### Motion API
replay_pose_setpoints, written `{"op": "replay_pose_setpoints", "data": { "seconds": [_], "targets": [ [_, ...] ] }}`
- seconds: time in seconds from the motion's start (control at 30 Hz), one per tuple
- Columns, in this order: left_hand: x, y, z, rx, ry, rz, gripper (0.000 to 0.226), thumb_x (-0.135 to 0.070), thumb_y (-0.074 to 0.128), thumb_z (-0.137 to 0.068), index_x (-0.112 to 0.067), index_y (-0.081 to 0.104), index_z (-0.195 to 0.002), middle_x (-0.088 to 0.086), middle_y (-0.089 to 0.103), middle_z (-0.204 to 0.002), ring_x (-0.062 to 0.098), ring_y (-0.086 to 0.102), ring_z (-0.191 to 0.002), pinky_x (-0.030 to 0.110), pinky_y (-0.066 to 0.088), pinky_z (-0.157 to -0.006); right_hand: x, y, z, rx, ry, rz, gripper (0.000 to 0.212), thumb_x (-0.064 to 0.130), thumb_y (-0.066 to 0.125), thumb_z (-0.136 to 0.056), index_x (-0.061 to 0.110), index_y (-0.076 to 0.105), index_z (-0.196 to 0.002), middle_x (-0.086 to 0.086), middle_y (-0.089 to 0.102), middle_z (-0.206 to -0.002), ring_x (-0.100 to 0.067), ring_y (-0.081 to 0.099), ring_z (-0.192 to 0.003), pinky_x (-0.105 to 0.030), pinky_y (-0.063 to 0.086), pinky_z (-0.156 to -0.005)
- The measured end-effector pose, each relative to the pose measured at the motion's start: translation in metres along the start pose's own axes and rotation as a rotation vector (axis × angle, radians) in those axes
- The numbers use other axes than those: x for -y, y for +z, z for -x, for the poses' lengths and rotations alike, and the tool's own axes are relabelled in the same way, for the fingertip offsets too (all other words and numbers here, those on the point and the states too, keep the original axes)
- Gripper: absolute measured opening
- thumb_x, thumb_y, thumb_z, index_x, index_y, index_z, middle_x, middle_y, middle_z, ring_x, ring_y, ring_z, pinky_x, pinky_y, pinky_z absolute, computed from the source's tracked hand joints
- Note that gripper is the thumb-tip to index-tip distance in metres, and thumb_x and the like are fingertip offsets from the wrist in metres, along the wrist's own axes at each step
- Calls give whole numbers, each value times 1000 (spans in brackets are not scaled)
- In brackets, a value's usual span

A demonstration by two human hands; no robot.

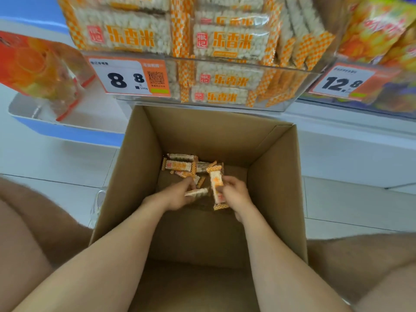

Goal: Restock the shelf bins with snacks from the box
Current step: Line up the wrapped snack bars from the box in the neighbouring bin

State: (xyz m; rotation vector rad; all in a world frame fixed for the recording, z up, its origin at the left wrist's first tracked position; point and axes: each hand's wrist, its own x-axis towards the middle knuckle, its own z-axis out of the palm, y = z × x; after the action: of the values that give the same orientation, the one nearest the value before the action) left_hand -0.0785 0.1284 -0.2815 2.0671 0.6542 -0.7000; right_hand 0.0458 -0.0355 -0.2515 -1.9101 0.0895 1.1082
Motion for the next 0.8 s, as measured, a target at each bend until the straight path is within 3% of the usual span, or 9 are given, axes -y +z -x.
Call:
{"op": "replay_pose_setpoints", "data": {
  "seconds": [0.07, 0.2, 0.3, 0.4, 0.47, 0.53, 0.6, 0.7, 0.8],
  "targets": [
    [-15, -15, 13, 13, 33, -1, 30, -40, 67, -99, -39, 47, -122, 3, 63, -118, 20, 63, -98, 45, 55, -90, 14, -9, 11, 5, -23, 40, 39, 11, 61, -99, 19, 63, -137, -1, 66, -124, -10, 63, -97, -24, 51, -66],
    [-51, -48, 49, 13, 97, -5, 32, -37, 61, -103, -36, 44, -131, 3, 64, -113, 17, 63, -91, 37, 51, -77, 57, -29, 44, 36, -105, 162, 29, 20, 59, -100, 18, 66, -128, -1, 68, -110, -18, 66, -98, -35, 57, -82],
    [-71, -71, 80, -52, 162, 6, 28, -28, 58, -103, -36, 51, -129, -1, 63, -122, 13, 63, -104, 38, 54, -93, 87, -43, 70, 38, -201, 218, 31, 24, 66, -98, 24, 56, -128, -2, 68, -112, -17, 70, -96, -33, 58, -74],
    [-85, -93, 110, -225, 286, -68, 28, -19, 67, -99, -33, 63, -123, -9, 60, -126, 7, 58, -115, 30, 49, -101, 103, -48, 91, 96, -339, 38, 60, 4, 65, -93, 34, 43, -141, -9, 72, -106, -21, 73, -89, -43, 62, -75],
    [-94, -104, 131, -361, 381, -53, 39, -17, 76, -92, -34, 63, -125, -14, 64, -121, 1, 60, -111, 23, 49, -96, 111, -49, 105, 129, -410, -129, 62, -3, 61, -93, 39, 54, -138, -13, 73, -102, -24, 73, -85, -40, 62, -75],
    [-102, -113, 149, -429, 435, -12, 50, -21, 83, -87, -40, 60, -127, -19, 68, -116, -6, 62, -109, 16, 46, -90, 117, -49, 118, 123, -444, -301, 42, -3, 60, -95, 24, 68, -127, -17, 71, -105, -25, 72, -87, -36, 59, -75],
    [-108, -119, 162, -484, 461, 9, 54, -25, 87, -83, -45, 60, -125, -22, 66, -114, -10, 58, -112, 21, 46, -93, 119, -47, 129, 110, -422, -454, 27, 2, 65, -97, 13, 70, -121, -19, 74, -111, -28, 74, -95, -35, 57, -78],
    [-116, -126, 178, -506, 485, 109, 56, -26, 89, -81, -47, 63, -125, -22, 65, -112, -3, 62, -111, 34, 53, -97, 121, -45, 144, 96, -433, -393, 30, 15, 74, -95, 15, 70, -124, -7, 79, -112, -20, 74, -106, -28, 51, -82],
    [-128, -134, 199, -445, 545, 241, 56, -19, 90, -82, -40, 65, -129, -17, 69, -121, 3, 67, -113, 28, 56, -96, 130, -47, 158, 109, -476, -339, 27, 16, 74, -95, 14, 71, -121, -2, 80, -109, -13, 75, -103, -24, 50, -81]
  ]
}}
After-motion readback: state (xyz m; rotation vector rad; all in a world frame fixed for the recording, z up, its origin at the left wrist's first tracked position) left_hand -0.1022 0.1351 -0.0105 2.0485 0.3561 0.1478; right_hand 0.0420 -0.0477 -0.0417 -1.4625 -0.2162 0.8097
